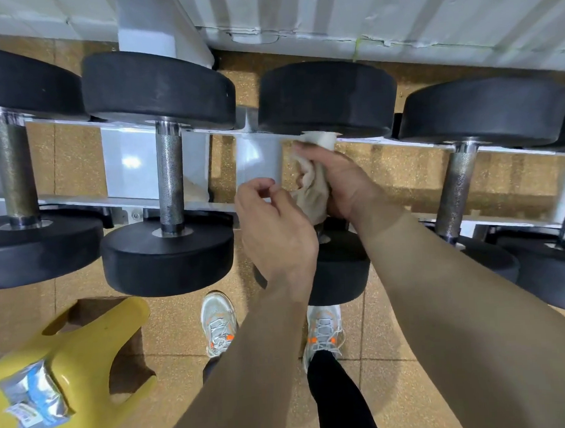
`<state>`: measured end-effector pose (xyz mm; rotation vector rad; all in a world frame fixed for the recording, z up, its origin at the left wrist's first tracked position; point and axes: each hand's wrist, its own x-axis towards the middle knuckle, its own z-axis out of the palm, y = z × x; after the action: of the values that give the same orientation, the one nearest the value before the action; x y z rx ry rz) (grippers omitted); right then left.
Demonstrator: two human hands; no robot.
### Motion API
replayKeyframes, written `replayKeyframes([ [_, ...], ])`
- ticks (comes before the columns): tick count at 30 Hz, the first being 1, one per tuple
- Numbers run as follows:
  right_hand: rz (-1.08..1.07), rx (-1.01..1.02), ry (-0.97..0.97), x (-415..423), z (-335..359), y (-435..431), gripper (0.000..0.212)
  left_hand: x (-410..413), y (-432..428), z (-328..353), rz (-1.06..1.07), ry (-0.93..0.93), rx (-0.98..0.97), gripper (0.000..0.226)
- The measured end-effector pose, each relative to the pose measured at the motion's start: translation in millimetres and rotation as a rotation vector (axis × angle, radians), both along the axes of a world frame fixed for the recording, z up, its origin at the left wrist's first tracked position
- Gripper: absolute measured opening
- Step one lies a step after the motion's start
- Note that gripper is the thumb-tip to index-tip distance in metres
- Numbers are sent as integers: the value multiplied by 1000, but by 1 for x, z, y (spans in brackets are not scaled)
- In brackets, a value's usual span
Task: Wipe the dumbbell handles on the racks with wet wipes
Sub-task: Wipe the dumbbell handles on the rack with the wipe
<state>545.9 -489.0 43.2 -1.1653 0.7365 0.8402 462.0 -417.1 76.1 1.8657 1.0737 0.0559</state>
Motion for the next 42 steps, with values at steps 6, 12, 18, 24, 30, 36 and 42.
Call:
replayKeyframes([
  [6, -92, 120, -18, -3, -4, 0, 26, 1, -1, 3, 15, 12, -14, 9],
  [12, 248, -512, -4, -34, 5, 9, 26, 3, -1, 7, 50, 11, -30, 9],
  [18, -43, -58, -47, 1, 0, 5, 17, 2, -2, 5, 49, 15, -39, 10],
  [24, -35, 400, 110, -4, -21, -12, 19, 2, -2, 4, 70, 16, -57, 9],
  [30, 311, -222, 53, -31, 6, -6, 37, 2, -1, 10, 55, 35, -74, 8],
  [36, 36, -520, -99, 6, 13, 24, 19, 2, -1, 10, 52, 37, -81, 8],
  [42, 70, 239, 62, 1, -12, -13, 19, 1, -3, 9, 43, 11, -98, 16],
])
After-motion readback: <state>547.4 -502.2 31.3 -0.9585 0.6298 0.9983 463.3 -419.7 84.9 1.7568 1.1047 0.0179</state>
